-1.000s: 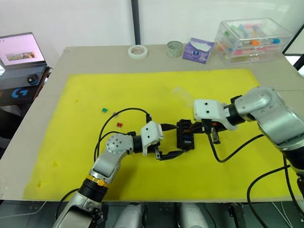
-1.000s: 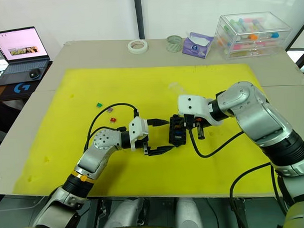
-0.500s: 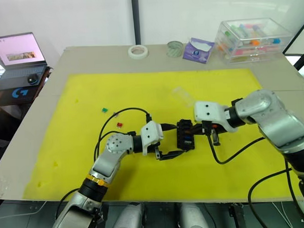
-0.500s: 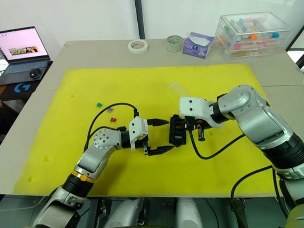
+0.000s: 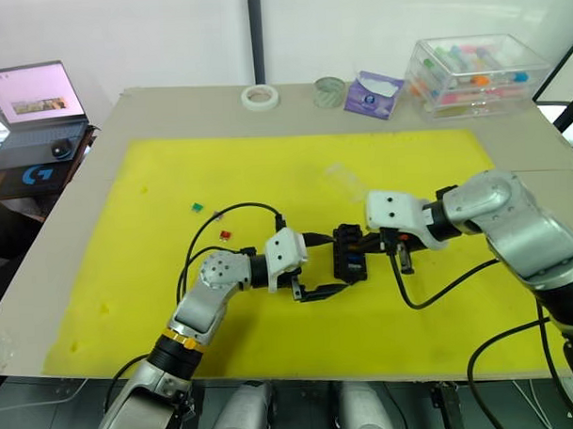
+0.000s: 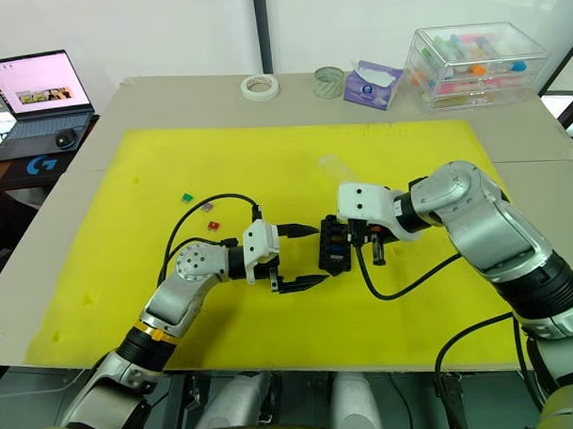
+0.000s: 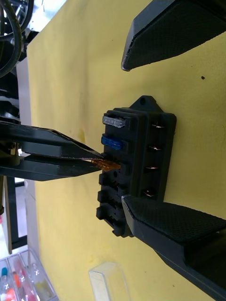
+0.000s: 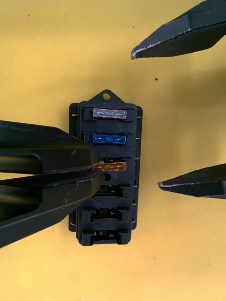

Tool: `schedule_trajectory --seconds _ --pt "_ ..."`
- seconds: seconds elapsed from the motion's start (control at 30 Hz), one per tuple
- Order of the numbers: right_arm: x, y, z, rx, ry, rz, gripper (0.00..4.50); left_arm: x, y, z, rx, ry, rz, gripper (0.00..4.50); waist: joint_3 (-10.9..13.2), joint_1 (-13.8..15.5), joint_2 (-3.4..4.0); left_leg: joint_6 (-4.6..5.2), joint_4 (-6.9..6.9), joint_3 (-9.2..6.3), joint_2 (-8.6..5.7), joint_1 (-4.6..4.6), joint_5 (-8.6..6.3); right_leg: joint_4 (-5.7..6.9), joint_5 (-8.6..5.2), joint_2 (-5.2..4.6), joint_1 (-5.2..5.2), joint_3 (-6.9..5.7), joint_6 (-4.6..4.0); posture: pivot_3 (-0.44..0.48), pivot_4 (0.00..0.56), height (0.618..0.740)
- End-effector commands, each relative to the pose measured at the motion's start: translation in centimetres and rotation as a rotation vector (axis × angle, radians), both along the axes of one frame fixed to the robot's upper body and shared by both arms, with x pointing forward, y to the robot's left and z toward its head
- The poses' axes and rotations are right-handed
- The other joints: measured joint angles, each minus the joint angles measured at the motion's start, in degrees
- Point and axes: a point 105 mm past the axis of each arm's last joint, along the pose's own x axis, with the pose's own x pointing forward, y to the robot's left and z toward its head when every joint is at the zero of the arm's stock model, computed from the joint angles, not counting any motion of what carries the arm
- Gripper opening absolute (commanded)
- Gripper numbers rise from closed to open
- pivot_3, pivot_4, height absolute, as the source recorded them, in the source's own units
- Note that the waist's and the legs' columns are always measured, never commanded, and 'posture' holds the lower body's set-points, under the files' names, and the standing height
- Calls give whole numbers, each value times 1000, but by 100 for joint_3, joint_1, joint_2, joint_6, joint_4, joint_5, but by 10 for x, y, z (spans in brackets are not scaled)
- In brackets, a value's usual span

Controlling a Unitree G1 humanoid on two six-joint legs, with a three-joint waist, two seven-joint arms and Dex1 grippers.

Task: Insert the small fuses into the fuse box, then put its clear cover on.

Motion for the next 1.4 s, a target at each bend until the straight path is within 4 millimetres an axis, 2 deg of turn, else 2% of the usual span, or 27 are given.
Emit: schedule_trajectory --seconds 0.03,1.03,1.2,1.4 --pt "3 1 9 5 -39 6 0 1 -1 6 -4 -27 -3 4452 0 0 0 0 0 0 0 0 0 0 0 0 0 0 0 0 150 740" --pt "8 3 -2 -39 -35 25 0 2 0 5 -6 -22 8 4452 0 -8 0 0 0 0 1 1 0 1 0 2 0 0 0 0 150 740" --pt "10 2 -1 -37 -41 24 1323 2 0 5 -4 -21 6 4500 0 -2 0 0 1 0 0 1 0 1 0 1 0 0 0 0 150 740" --pt "11 0 3 -32 -47 20 1323 4 -1 5 -7 -21 10 4500 0 -2 0 0 1 0 0 0 0 1 0 1 1 0 0 0 150 740"
